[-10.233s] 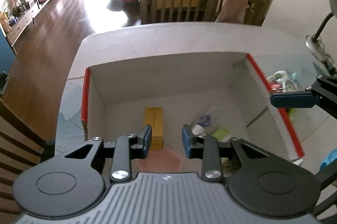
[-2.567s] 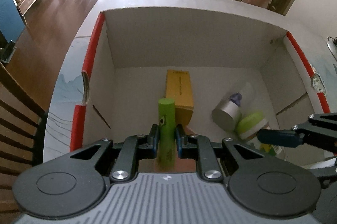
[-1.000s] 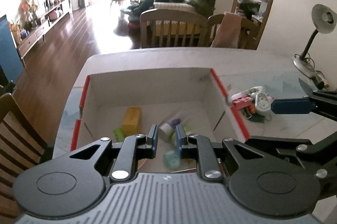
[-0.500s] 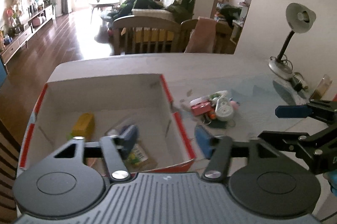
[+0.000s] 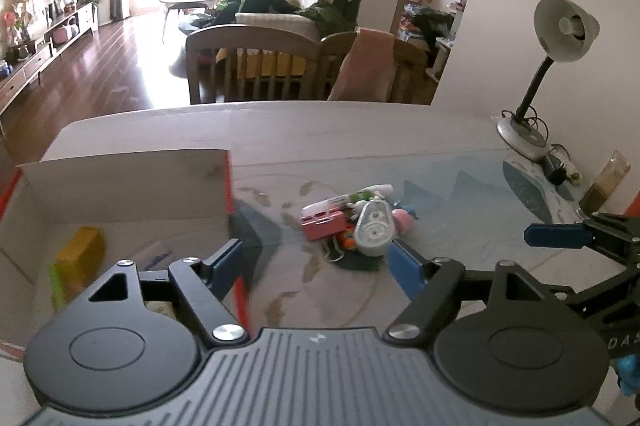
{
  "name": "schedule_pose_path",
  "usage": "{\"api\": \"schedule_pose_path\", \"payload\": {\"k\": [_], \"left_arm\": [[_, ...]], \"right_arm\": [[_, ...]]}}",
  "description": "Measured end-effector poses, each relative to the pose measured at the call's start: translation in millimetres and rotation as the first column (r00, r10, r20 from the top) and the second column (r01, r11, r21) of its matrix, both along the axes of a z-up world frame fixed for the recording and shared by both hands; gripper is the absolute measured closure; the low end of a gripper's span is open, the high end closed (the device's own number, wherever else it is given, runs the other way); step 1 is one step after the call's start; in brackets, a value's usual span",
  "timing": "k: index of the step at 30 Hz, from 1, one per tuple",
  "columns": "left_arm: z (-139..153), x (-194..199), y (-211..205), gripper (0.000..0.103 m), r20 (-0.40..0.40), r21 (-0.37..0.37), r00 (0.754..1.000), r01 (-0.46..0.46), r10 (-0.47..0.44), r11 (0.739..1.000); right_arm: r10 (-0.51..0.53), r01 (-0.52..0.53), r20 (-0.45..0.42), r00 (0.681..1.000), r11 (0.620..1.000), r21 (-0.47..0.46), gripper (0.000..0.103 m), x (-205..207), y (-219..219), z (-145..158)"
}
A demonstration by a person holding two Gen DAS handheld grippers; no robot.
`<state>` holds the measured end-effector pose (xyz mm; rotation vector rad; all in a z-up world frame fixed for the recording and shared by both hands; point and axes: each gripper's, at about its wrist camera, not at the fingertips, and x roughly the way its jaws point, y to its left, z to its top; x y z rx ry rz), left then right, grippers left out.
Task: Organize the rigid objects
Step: 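Move both tools back to the pile of items on the table, then grasp the pink binder clip with left tool while right grasps white tape roller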
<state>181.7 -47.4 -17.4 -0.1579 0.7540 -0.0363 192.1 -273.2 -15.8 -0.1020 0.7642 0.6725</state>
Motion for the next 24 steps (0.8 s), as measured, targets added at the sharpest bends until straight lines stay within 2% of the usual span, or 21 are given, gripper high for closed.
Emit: {"api": "schedule_pose_path", "payload": {"k": [6,15,24], "left_arm": [[-18,28,-20,0.020,-0.028,-0.015,0.999,-0.026,0.026,1.000],[-44,75,-37,0.017,-0.064,0.005,0.996,-0.067,0.067,0.998],[-74,118,-41,0.017,-0.153,0.014,0.985,-0.077,0.078,0.997]], "right_arm": [[0.015,-0.015,0.001,1.000,0.999,-0.032,0.015,22,-16,-12],[0.055,-0.056,-0.015,0.998,0.996,-0.071,0.018,56,-18,-31],[0.114,-0.116,-0.029,0.993,0.988,-0.105,0.022,87,-5,-49]]}}
